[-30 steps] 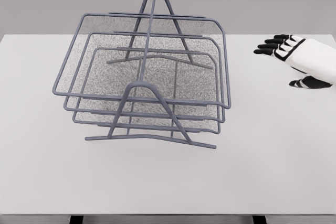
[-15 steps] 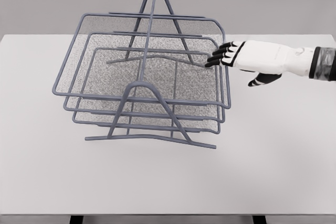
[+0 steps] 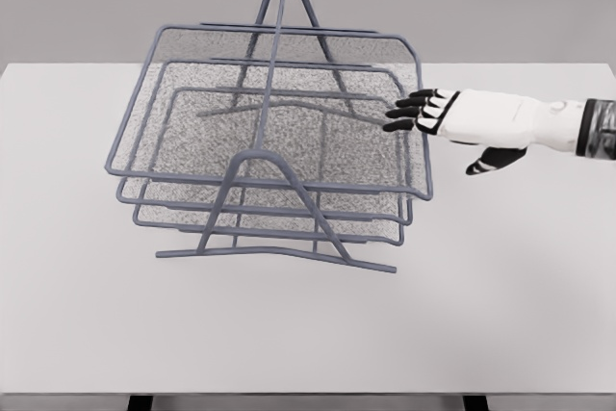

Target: Pull out the upper folder box with right arm

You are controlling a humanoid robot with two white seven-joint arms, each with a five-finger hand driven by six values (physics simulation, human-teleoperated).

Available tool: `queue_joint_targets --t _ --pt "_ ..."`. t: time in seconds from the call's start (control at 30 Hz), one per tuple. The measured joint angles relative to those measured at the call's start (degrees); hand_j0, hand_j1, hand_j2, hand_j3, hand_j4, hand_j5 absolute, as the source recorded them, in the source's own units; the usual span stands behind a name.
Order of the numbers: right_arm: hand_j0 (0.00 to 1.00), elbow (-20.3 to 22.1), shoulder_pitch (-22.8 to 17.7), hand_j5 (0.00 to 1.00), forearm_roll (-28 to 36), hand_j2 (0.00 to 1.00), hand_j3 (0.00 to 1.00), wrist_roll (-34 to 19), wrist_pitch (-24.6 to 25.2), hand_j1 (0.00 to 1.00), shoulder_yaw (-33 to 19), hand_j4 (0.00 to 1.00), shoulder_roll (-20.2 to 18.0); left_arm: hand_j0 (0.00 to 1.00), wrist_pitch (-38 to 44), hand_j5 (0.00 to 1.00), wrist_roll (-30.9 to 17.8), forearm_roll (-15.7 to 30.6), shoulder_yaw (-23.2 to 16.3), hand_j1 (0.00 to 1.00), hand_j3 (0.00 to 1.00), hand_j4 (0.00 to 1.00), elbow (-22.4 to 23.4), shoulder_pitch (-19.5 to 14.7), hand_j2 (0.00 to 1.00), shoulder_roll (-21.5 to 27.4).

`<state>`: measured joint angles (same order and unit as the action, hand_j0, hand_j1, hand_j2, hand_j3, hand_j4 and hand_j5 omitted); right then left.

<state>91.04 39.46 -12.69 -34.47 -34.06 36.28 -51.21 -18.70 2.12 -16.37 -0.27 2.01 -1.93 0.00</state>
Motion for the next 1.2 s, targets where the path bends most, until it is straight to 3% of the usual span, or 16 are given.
queue_joint_targets --t 1.2 --pt "1.00 0.1 0.4 1.00 7.0 1.00 1.00 -0.6 -1.1 1.00 -1.7 1.00 -16.9 1.00 0.0 1.00 0.0 0.0 0.0 1.00 1.00 1.00 0.0 0.0 1.00 0.0"
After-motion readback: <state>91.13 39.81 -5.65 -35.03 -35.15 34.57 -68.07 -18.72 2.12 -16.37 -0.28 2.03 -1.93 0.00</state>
